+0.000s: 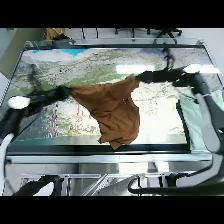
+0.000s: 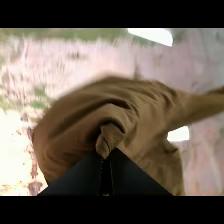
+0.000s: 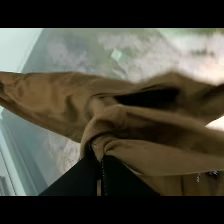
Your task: Fold the shirts.
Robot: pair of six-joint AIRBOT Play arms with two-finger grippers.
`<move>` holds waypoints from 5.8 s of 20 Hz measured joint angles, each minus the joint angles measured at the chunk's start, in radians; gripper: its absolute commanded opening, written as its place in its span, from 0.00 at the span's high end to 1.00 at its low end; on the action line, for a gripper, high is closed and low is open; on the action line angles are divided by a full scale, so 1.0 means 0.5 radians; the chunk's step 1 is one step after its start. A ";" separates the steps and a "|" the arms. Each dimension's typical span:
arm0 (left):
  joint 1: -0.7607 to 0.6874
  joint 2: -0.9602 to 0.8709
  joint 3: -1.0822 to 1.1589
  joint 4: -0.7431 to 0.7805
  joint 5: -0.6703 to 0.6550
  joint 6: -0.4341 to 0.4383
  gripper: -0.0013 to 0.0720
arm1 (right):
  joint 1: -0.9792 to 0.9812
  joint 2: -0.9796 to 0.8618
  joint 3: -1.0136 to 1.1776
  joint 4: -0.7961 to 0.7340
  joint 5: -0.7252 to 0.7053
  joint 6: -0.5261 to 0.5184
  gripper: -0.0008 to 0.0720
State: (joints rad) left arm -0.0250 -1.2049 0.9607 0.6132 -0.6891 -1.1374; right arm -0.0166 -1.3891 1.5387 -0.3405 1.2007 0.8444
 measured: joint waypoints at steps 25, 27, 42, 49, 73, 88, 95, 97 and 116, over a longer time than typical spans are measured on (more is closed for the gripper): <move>0.367 -0.838 0.419 -0.025 -1.225 0.101 0.03 | 0.053 0.214 -1.166 -0.767 0.005 0.365 0.51; 0.368 -0.838 0.409 -0.025 -1.221 0.110 0.03 | 0.096 0.199 -1.183 -0.747 -0.072 0.360 0.70; -0.040 -0.840 0.401 0.101 -0.327 0.130 0.18 | 0.228 0.182 -1.200 -0.679 -0.289 0.346 0.96; -0.074 -0.916 0.408 0.214 -0.194 0.124 0.93 | 0.235 0.182 -1.201 -0.678 -0.318 0.346 0.96; 1.100 0.601 2.006 0.382 -0.835 -0.483 0.97 | -0.976 1.273 0.912 0.011 -0.026 0.185 0.96; 0.076 -0.953 1.556 1.173 -0.716 -0.350 0.96 | -0.396 0.519 -0.864 -0.304 -0.298 -0.043 0.96; 0.111 -1.570 2.056 1.028 -1.060 -0.458 0.09 | -0.320 0.143 -1.008 -0.349 -0.446 -0.116 0.96; 0.168 -1.552 2.089 0.959 -1.196 -0.488 0.09 | -0.316 0.127 -1.009 -0.352 -0.455 -0.131 0.96; 0.067 -0.103 -0.609 0.357 -0.675 -0.636 0.09 | -0.311 0.137 -1.009 -0.269 -0.393 -0.150 0.96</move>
State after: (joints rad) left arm 0.0086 -1.2564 0.6563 0.7918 -1.0267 -1.4555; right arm -0.1722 -1.3205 1.0340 -0.4747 1.0042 0.7692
